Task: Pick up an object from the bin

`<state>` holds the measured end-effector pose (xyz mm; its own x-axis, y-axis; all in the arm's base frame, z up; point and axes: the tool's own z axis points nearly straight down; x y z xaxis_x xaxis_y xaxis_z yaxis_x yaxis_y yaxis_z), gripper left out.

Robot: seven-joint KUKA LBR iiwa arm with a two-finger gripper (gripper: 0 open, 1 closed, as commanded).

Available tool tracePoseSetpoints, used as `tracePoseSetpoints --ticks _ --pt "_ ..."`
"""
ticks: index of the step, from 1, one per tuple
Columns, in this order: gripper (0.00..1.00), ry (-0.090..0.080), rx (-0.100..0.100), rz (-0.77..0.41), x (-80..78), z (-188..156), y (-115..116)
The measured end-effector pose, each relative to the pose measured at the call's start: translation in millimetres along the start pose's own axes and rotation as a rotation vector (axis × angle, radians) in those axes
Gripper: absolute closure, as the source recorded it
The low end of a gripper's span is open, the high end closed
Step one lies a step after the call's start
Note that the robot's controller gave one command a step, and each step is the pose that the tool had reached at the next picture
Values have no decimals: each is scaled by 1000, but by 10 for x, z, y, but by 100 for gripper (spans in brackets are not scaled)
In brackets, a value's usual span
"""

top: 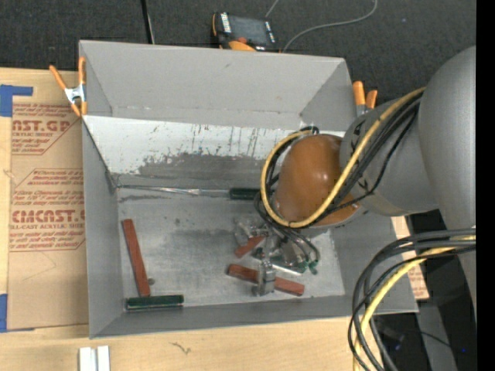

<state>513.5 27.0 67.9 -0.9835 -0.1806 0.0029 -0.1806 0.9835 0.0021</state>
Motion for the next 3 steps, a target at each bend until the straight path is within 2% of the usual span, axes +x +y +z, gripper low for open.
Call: tracePoseSetpoints --ticks 1,2,3 --pt "0 -10 2 -130 233 -30 -283" --pt "100 -9 1 -131 226 -50 -271" --pt "100 -11 4 -98 311 -1422 -245"
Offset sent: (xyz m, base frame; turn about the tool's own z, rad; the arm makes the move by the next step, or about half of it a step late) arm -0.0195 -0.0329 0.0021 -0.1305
